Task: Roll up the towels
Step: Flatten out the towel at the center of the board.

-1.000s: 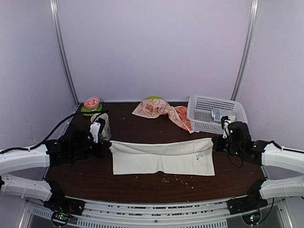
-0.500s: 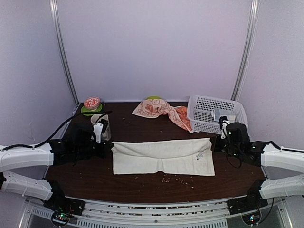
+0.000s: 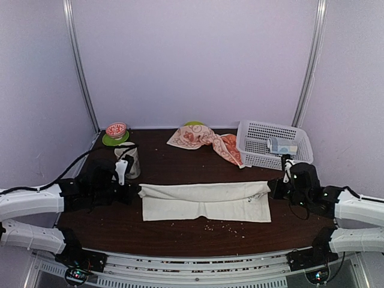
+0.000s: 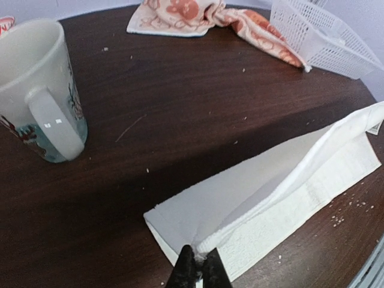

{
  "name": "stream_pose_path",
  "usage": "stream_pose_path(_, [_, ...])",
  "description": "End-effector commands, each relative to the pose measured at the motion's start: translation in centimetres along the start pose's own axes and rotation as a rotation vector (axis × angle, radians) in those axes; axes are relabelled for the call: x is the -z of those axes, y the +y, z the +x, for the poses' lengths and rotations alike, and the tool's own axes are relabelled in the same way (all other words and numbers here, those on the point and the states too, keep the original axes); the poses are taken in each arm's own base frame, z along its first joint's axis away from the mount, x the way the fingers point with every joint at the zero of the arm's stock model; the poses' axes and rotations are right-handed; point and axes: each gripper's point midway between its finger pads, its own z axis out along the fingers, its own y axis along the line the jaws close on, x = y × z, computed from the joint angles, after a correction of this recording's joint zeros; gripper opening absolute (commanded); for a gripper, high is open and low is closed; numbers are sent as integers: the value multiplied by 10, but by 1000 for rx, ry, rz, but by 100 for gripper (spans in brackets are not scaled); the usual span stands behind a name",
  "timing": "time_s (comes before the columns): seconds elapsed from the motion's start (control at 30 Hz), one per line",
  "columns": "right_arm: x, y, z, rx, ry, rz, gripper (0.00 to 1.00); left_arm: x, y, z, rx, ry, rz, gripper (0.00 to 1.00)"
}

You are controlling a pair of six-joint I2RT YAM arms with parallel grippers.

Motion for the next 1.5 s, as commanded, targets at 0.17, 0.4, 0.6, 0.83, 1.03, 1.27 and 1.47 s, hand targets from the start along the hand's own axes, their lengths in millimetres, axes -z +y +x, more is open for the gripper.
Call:
stream_pose_path(0.17, [109,48,-68,62,-238,-334,0,119,-74,-43,-88,-247,395,0])
stream_pose_path(0.4, [181,43,-91,-10,-356,-435,0,179,-101,-43,-58,-291,553,0])
stream_pose_path(0.6, [143,23,-74,-50,-316,-306,0,158,-88,-57,-109,-337,380,0])
stream_pose_path(0.83, [69,6,-51,-117,-248,-130,0,68,-57,-52,-111,-202,87,0])
stream_pose_path(1.03, [26,-10,-51,-111,-239,7,0,29,-28,-65,-54,-226,-7,0])
stream_pose_path(1.27, [-8,-19,-53,-108,-206,92,0,-4,-17,-69,-84,-173,-51,0])
stream_pose_path(1.47, [-20,-23,-54,-80,-189,137,0,-24,-14,-58,-92,-137,-64,0])
